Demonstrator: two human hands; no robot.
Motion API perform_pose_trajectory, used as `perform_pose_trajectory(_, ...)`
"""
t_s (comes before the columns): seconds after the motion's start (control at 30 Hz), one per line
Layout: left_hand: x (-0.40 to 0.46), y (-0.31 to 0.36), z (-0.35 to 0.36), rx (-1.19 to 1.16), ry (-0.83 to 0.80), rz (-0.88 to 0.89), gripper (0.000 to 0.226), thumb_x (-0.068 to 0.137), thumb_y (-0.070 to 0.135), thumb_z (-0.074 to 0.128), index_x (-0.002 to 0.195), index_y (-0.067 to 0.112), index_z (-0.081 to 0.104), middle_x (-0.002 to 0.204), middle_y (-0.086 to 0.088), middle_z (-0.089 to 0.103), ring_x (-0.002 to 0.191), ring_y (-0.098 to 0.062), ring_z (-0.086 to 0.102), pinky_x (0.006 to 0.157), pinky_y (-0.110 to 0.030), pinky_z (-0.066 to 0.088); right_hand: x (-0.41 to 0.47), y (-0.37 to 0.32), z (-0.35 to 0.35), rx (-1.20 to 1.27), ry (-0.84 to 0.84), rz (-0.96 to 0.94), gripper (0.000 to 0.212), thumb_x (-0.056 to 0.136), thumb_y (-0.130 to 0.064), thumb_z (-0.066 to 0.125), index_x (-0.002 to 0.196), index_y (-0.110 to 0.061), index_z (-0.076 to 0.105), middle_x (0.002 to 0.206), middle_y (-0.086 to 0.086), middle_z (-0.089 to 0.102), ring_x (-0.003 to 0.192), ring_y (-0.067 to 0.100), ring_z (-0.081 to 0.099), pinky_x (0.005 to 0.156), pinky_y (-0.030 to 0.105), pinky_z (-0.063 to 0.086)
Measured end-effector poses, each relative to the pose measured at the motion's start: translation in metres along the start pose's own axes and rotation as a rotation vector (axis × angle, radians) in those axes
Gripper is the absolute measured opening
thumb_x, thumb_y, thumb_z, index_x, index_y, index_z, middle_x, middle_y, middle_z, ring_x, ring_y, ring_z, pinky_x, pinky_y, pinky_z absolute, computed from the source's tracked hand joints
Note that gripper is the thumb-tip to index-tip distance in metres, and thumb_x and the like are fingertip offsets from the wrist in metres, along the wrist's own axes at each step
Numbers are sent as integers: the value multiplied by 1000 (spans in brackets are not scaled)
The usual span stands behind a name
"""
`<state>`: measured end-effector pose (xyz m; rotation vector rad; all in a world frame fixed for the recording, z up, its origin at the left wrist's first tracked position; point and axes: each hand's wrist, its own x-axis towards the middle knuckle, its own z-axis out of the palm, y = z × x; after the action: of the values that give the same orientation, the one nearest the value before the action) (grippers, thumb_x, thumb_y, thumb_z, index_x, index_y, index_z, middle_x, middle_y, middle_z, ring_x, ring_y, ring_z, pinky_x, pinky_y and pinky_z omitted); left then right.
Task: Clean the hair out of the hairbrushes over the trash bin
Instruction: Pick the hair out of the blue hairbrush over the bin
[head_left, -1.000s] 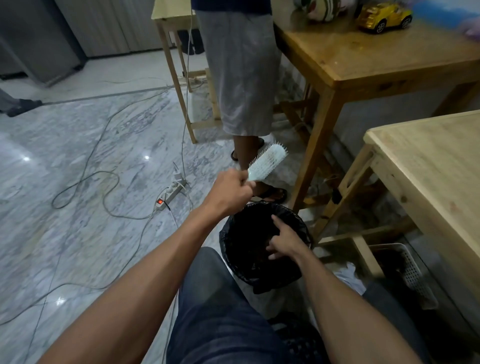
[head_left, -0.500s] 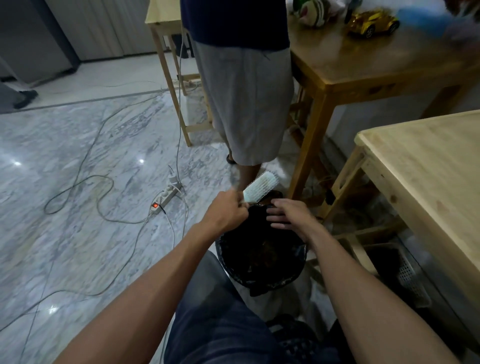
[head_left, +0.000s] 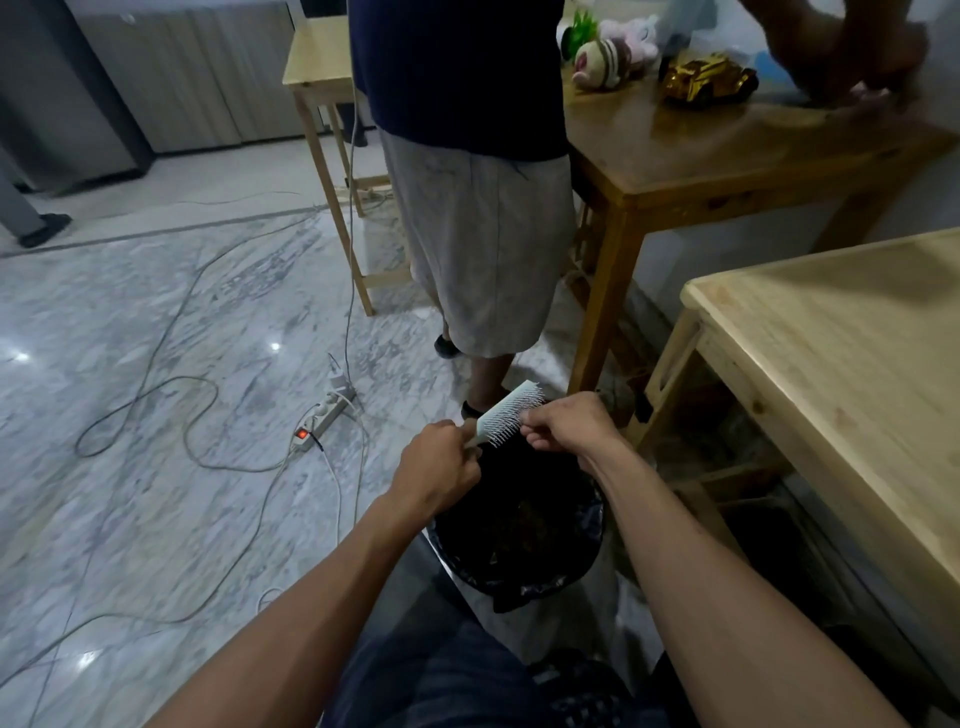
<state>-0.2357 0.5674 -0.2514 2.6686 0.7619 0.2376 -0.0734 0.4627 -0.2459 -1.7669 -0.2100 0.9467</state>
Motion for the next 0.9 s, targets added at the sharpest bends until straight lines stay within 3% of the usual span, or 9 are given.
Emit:
perform_pose_trajectory(0.23, 6, -19, -4, -85, 88, -197, 22, 88, 23, 58, 97, 5, 67, 64, -6, 48, 68, -40, 60, 56, -33, 32, -15, -1, -26, -20, 27, -27, 10, 88, -7, 77, 82, 0, 79, 75, 10, 77, 61, 13, 67, 65, 22, 60)
perform_pose_trajectory(0.4, 6, -17, -3, -40, 139, -60, 34, 86, 32, 51, 107, 9, 65, 73, -7, 49, 72, -40, 59, 58, -33, 31, -12, 2, -20, -4, 18, -25, 16, 94, -13, 71, 83, -4, 77, 79, 12, 78, 60, 12, 68, 59, 22, 60)
perform_pose_trajectory(0.57, 2, -13, 1, 36, 179, 66, 44, 85, 34, 45, 121, 18, 64, 86, -10, 60, 71, -36, 61, 55, -33, 35, -5, 4, -1, 105, -3, -61, 35, 93, -42, 73, 88, -8, 76, 83, 10, 79, 71, 17, 75, 69, 32, 63)
perform_pose_trajectory(0.73, -7, -8, 2, 139, 212, 156, 53, 86, 37, 35, 124, 15, 64, 84, -9, 58, 57, -36, 58, 45, -32, 35, -7, -2, 6, 307, 27, 10, 9, 90, -5, 76, 84, 1, 73, 71, 11, 72, 52, 9, 68, 54, 20, 60)
perform_pose_trajectory(0.9, -11, 4, 2, 189, 181, 91, 43, 86, 26, 52, 125, 13, 62, 89, -11, 60, 60, -36, 60, 49, -31, 30, -5, 0, 13, 213, 149, 15, 22, 94, -4, 71, 72, 0, 69, 60, 8, 65, 41, 8, 57, 43, 18, 51)
